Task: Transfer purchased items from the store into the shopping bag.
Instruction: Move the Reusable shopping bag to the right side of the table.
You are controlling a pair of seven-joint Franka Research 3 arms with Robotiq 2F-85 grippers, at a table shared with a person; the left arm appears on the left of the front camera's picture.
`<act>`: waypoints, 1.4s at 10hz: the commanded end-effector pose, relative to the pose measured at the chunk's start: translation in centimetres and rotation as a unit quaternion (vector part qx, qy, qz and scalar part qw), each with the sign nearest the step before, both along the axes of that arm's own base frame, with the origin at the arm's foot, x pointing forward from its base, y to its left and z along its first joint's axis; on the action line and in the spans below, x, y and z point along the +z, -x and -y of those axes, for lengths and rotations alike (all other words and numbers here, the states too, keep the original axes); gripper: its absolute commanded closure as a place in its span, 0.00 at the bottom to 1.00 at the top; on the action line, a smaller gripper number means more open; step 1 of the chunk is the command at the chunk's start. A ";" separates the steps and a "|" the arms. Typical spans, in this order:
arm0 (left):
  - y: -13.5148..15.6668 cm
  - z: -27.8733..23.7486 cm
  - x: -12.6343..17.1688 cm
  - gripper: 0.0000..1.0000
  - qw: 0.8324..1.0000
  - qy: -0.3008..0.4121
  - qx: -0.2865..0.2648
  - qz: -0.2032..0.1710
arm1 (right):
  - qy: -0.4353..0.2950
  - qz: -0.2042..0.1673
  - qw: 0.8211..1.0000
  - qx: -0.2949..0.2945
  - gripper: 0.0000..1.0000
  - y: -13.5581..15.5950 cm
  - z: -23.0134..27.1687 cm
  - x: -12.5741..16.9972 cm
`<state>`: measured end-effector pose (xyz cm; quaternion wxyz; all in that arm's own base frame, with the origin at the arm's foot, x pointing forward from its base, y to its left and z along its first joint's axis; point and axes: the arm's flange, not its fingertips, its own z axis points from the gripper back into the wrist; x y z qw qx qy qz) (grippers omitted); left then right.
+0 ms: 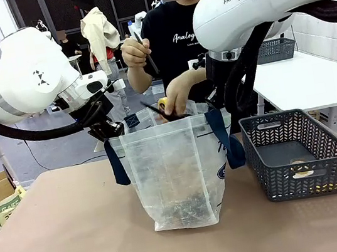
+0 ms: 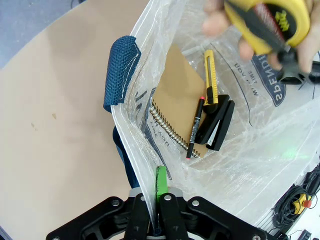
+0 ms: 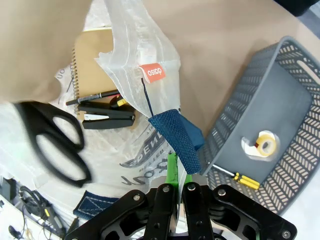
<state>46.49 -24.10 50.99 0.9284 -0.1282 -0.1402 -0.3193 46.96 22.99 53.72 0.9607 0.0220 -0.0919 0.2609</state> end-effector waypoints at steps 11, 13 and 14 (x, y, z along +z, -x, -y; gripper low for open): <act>0.0 -0.1 0.0 1.00 1.000 0.001 0.005 0.000 | 0.000 0.001 1.000 0.000 1.00 0.0 0.1 0.0; 0.0 -0.1 0.0 1.00 1.000 0.001 0.005 0.000 | 0.000 0.001 1.000 0.000 1.00 0.0 0.1 0.0; 0.0 -0.1 0.0 1.00 1.000 0.001 0.005 0.000 | 0.000 0.001 1.000 0.000 1.00 0.0 0.1 0.0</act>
